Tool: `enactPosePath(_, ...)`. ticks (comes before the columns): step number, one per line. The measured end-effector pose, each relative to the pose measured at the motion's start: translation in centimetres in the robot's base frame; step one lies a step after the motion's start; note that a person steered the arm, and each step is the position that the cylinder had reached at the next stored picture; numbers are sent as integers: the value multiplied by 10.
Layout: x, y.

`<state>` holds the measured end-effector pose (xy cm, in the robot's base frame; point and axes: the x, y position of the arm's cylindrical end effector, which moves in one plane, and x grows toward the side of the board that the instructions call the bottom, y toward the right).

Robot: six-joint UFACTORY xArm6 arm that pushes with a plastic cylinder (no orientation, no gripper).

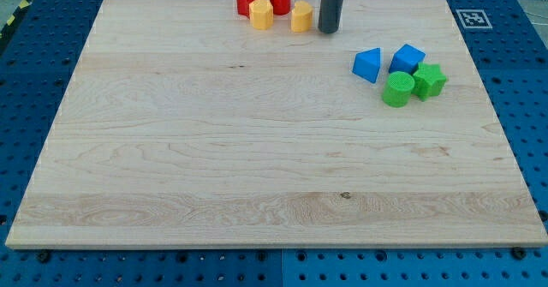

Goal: Place the yellow heart towards the bottom of the red circle

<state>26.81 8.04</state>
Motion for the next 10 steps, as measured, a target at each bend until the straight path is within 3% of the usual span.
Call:
enactPosePath(4, -9, -24)
enactPosePath(8, -74, -16)
enactPosePath(10, -75, -19)
